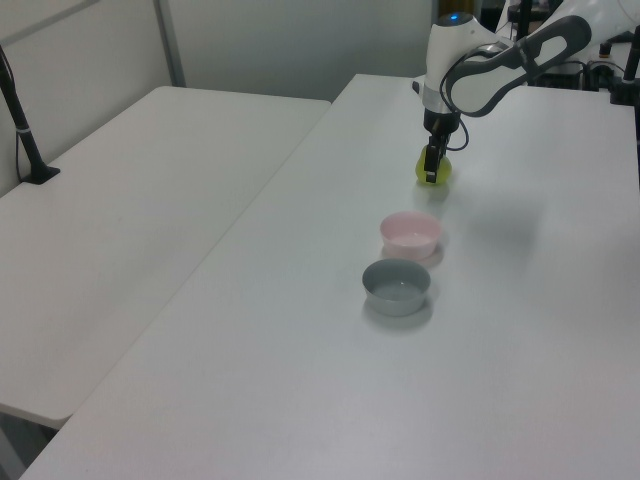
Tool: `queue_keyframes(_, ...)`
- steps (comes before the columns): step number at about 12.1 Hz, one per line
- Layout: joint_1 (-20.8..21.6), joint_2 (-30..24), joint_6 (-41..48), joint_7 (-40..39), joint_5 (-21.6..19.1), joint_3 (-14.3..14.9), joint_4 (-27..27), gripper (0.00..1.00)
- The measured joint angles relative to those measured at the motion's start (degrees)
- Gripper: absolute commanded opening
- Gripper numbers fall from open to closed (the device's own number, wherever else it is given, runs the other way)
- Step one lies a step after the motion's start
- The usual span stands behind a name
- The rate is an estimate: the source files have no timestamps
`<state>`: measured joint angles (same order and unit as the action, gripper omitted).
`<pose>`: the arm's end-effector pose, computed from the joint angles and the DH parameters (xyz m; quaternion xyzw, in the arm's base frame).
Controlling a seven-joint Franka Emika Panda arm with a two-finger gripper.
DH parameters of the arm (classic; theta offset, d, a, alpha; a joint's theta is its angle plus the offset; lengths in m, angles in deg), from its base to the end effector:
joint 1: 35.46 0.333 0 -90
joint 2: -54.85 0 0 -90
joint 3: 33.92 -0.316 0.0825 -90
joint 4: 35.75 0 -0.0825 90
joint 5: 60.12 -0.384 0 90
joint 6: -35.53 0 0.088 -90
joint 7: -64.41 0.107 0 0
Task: Place the pear in the bowl
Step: 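Lower the gripper around the pear and close on it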
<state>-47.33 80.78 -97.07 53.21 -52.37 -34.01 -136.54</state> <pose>0.6535 -0.1390 0.3204 0.9966 0.0380 0.0399 0.0608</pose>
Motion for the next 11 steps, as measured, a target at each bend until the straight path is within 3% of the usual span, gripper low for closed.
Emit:
queue_keyframes(2, 0.0, 0.0, 0.0, 0.0, 0.02, 0.0, 0.0, 0.97)
queue_keyframes(3, 0.0, 0.0, 0.0, 0.0, 0.06, 0.0, 0.0, 0.88)
queue_keyframes(5, 0.0, 0.0, 0.0, 0.0, 1.02, 0.0, 0.01, 0.46)
queue_keyframes(6, 0.0, -0.05, 0.0, 0.0, 1.54, 0.0, 0.07, 0.41)
queue_keyframes(11, 0.0, -0.01, -0.01, 0.0, 1.67, 0.0, 0.11, 0.4)
